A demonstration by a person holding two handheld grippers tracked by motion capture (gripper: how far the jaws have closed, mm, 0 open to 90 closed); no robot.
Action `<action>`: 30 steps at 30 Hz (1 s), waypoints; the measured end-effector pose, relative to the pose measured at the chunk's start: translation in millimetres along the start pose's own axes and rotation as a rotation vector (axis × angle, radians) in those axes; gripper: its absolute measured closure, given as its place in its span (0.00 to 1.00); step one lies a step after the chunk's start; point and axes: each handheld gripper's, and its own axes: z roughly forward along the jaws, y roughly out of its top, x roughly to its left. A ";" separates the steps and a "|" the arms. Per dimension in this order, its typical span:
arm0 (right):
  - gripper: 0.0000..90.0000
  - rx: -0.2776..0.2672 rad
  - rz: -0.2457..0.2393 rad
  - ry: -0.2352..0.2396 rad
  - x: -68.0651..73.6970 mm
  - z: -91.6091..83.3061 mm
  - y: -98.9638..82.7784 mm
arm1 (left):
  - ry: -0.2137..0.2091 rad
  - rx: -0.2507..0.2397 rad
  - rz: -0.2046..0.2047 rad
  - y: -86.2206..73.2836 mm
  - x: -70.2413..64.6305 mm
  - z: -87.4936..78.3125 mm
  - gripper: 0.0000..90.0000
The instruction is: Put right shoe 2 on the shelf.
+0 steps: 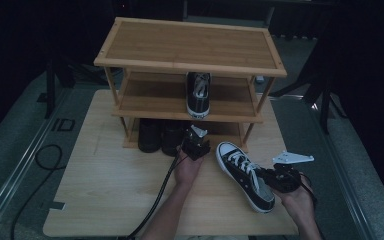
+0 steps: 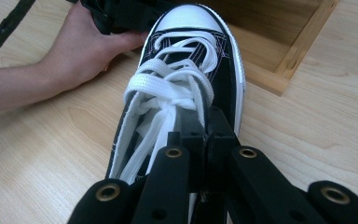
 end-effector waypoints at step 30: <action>0.99 -0.028 -0.036 0.022 3.1 -20.1 20.2 | 0.000 0.000 0.000 0.0 0.0 0.0 0.62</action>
